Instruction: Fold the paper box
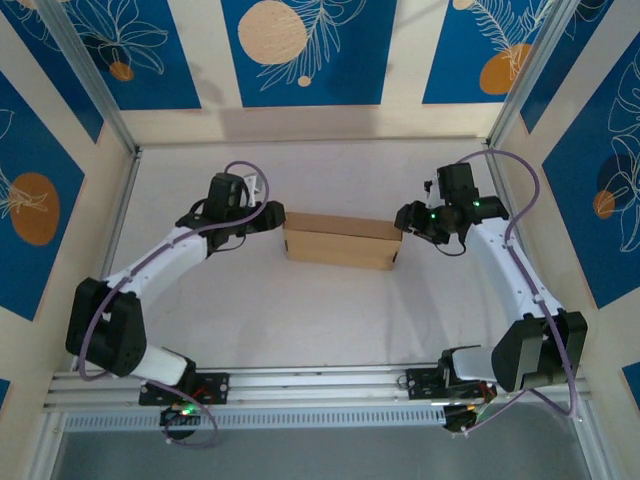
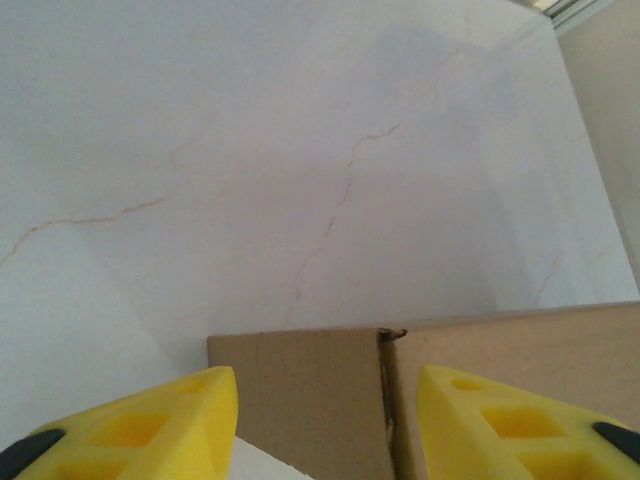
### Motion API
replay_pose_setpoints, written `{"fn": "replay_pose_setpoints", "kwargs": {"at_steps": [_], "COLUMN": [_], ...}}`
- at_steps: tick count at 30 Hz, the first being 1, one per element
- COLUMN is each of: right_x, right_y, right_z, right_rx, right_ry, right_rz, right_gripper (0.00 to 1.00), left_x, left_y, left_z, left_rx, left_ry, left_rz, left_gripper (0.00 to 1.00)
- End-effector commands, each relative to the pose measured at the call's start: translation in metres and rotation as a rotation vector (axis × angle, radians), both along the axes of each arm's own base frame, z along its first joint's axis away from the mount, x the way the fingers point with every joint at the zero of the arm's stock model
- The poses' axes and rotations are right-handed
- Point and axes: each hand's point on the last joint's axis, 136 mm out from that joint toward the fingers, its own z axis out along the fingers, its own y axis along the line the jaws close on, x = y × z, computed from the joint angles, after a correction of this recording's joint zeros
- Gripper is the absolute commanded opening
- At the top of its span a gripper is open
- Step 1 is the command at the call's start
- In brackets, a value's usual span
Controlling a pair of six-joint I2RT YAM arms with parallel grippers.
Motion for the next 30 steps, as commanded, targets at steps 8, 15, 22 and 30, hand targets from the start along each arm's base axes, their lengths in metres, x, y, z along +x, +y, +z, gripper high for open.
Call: {"fn": "replay_pose_setpoints", "kwargs": {"at_steps": [8, 15, 22, 30], "right_x": [-0.003, -0.005, -0.005, -0.004], "right_y": [0.014, 0.022, 0.022, 0.021], "right_z": [-0.015, -0.016, -0.017, -0.02], "right_rx": [0.089, 0.142, 0.143, 0.15], "right_ry": [0.07, 0.082, 0.087, 0.087], "right_rz": [0.008, 0.018, 0.014, 0.008], "right_gripper": [0.53, 0.48, 0.41, 0.4], "left_x": [-0.002, -0.006, -0.012, -0.019], "left_y": [-0.025, -0.041, -0.049, -0.044], "left_z": [-0.005, -0.005, 0.004, 0.006], "left_rx": [-0.092, -0.188, -0.253, -0.239], "left_ry": [0.064, 0.094, 0.095, 0.088], "left_rz": [-0.088, -0.131, -0.153, -0.162], "left_gripper": [0.53, 0.41, 0.35, 0.41]}}
